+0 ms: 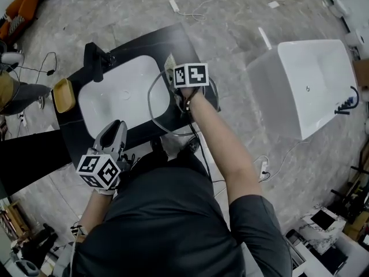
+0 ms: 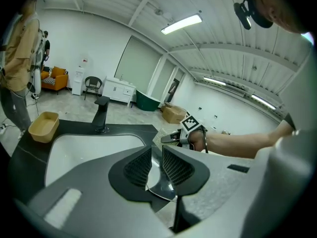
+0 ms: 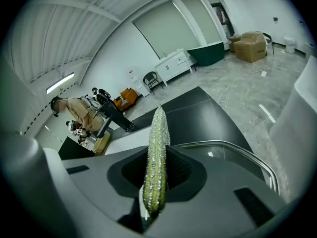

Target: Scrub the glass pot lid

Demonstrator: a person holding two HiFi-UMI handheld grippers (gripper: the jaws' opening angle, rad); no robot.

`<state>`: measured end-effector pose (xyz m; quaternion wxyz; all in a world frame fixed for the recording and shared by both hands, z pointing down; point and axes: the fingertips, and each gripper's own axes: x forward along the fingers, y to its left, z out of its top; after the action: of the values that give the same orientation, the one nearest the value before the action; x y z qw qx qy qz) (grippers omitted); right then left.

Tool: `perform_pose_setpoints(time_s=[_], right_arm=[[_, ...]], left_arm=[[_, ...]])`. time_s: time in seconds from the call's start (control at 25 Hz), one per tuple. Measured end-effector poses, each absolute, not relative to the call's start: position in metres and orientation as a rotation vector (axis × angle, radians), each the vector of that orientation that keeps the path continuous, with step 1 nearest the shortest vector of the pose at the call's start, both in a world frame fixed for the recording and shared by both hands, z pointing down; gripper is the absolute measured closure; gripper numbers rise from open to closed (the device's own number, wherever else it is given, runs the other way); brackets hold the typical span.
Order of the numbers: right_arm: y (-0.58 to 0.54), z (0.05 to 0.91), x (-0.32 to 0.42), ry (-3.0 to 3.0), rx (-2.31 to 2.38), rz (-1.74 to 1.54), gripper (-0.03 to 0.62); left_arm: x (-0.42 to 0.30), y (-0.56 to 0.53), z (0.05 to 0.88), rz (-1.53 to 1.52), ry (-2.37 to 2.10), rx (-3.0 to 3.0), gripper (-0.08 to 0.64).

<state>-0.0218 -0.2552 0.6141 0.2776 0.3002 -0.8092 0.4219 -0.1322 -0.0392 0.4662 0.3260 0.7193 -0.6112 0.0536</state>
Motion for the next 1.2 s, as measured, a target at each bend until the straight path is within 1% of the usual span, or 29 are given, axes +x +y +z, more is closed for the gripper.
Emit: perform_pose_setpoints(time_s=[0.16,0.32,0.84,1.2], right_arm=[[-0.254,0.633,-0.006,-2.107,0.744,1.153,0.537],[-0.254,0.639,0.015,-2.115,0.774,1.251,0.537],[-0.241,0.644,0.112,-2.133,1.120,1.422,0.537],[-0.222,0.652,0.180,-2.087,1.278,1.457,0.537]], left_arm=[[-0.134,-0.042,0.467,0.155,-1.600,1.880,0.491],[-0.124,-0.048,0.471,0.178,-1.568,1.899,0.491],[-0.066,-0.080,0.466,0.253,-1.404,2.046,0.489],[-0.033,-0.078,0.467,0.270,-1.324,2.092,0.489]])
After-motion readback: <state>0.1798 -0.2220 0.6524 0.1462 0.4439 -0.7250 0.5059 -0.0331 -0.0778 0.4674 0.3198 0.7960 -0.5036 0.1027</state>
